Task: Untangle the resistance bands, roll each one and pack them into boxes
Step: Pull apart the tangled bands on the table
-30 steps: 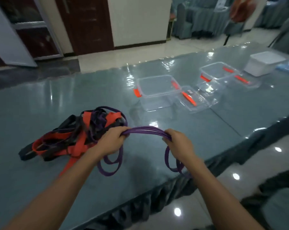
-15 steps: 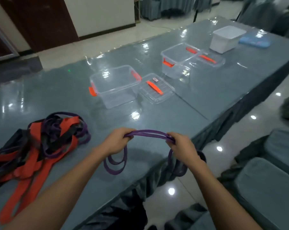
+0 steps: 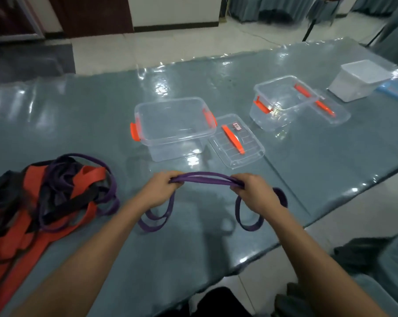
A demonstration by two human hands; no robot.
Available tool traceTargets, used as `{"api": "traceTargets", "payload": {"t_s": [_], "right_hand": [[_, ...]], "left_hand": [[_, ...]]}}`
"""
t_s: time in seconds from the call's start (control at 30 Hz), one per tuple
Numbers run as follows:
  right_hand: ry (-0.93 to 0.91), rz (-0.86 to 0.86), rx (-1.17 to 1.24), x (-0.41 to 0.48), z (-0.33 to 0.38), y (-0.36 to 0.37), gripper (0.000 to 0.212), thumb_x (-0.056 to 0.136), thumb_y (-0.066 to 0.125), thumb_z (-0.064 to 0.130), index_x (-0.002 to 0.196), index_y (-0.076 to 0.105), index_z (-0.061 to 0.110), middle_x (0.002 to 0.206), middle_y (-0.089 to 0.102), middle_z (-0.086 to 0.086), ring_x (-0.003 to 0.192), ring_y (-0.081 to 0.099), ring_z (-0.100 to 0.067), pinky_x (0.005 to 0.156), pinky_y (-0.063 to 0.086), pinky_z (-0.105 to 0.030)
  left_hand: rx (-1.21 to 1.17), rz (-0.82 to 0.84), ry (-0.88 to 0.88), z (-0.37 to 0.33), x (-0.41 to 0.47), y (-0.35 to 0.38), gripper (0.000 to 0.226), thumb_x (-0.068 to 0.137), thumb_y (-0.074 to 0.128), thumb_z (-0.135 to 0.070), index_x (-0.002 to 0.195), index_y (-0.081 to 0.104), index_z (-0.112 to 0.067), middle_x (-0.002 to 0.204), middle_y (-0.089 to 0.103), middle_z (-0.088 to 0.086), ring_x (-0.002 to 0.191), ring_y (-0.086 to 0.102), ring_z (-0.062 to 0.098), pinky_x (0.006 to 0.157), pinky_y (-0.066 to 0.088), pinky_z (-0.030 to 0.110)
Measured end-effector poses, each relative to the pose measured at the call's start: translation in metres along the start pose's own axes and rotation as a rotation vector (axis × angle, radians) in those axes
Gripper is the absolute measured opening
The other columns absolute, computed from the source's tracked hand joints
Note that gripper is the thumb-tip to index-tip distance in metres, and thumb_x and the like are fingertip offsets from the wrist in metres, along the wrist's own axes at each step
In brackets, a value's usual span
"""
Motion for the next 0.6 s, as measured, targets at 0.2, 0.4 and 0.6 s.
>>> {"api": "traceTargets", "payload": {"t_s": [0.2,0.4,0.6], "right_hand": [[-0.079,0.13,-0.079,0.072,0.018,0.021,0.009,0.095,0.061,0.028,0.086,0.06,0.027,0.076,0.058,0.004,0.071,0.056,-0.019,0.063,0.045,-0.036],[-0.123,0.272,-0.112,0.126,0.011,0.064,0.007,0.093,0.062,0.028,0.089,0.058,0.024,0.084,0.063,-0.001,0.079,0.061,-0.026,0.069,0.049,-0.037],[-0.209,0.379,-0.137,0.147,0.003,0.103,0.032,0.088,0.064,0.028,0.119,0.057,0.02,0.115,0.066,-0.009,0.104,0.062,-0.034,0.085,0.051,-0.04]], "left_hand": [[0.015,-0.045,-0.141,0.034,0.019,-0.014,0.023,0.095,0.063,-0.012,0.109,0.073,-0.027,0.08,0.067,-0.007,0.07,0.053,0.006,0.074,0.045,0.032],[0.069,-0.073,-0.34,0.058,0.029,-0.003,0.026,0.095,0.06,-0.012,0.112,0.072,-0.027,0.077,0.063,-0.013,0.078,0.059,0.012,0.065,0.04,0.02],[0.468,-0.087,-0.428,0.065,0.031,0.009,0.045,0.09,0.058,-0.033,0.135,0.055,-0.034,0.133,0.063,-0.004,0.123,0.058,0.024,0.101,0.046,0.039]]}}
Point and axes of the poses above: each hand's wrist, its own x-axis towards the middle knuckle, its own y-axis out of the palm, z = x × y, the point moved 9 cm from there along x, towards the middle knuckle
